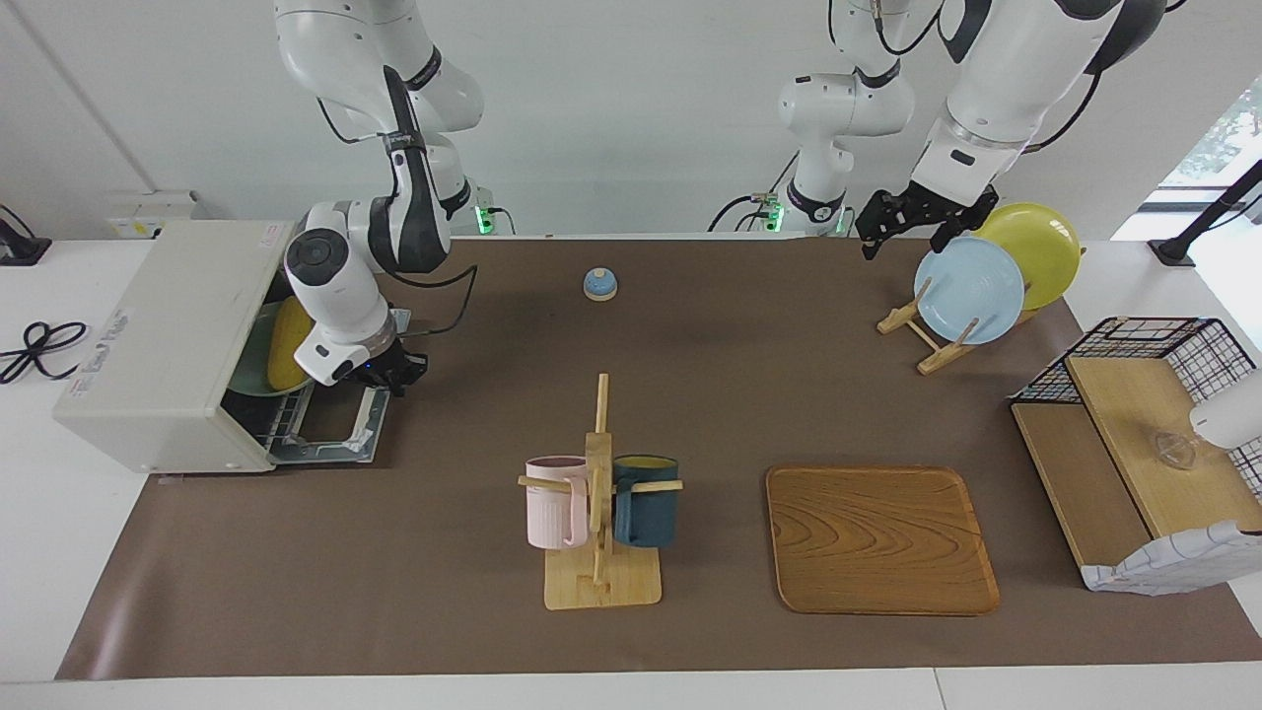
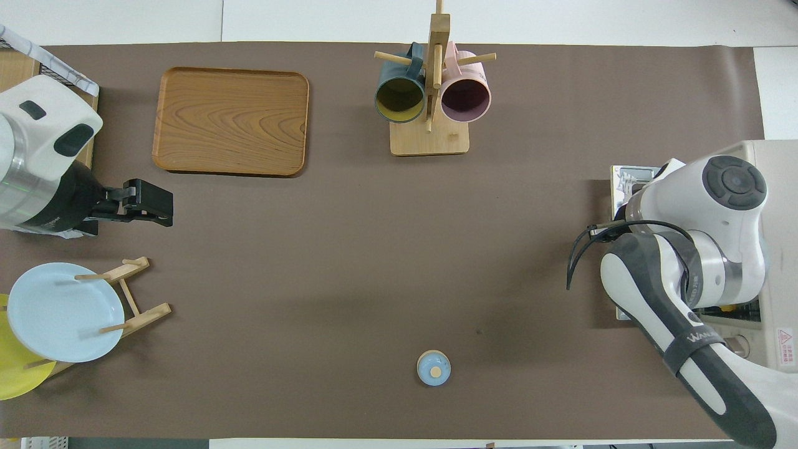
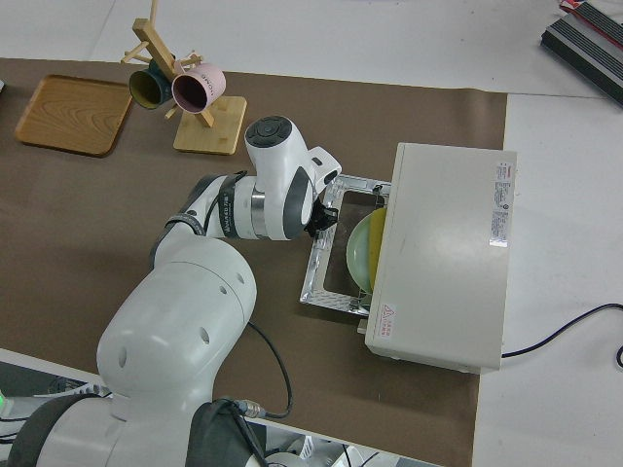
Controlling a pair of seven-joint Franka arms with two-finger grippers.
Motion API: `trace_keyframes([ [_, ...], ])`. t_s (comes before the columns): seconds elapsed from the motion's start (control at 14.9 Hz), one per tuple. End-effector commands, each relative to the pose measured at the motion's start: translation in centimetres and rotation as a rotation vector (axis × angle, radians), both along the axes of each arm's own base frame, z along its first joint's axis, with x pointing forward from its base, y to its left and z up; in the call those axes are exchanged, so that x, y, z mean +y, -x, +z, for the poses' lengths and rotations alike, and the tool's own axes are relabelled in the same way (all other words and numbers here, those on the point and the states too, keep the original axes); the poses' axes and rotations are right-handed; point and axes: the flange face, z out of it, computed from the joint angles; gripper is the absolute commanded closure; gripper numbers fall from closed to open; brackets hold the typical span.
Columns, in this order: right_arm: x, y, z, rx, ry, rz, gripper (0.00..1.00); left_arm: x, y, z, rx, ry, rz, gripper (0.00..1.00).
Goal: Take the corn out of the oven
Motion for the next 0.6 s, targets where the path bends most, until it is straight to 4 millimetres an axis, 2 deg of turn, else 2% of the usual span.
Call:
trace_keyframes([
  [0.0, -3.1, -0.8, 0.3, -0.032, 0.037, -0.018, 1.0, 0.2, 0.0, 0.5, 0.002, 0.006, 0.009, 0.0],
  [0.34, -2.8, -0.3, -0.4, -0.035, 0.037, -0.055, 1.0, 0.5, -0.2, 0.5, 0.001, 0.007, 0.012, 0.0],
  [0.54, 0.1, -0.2, -0.4, -0.035, -0.006, -0.066, 1.0, 0.5, -0.2, 0.5, -0.002, 0.007, 0.017, 0.0],
])
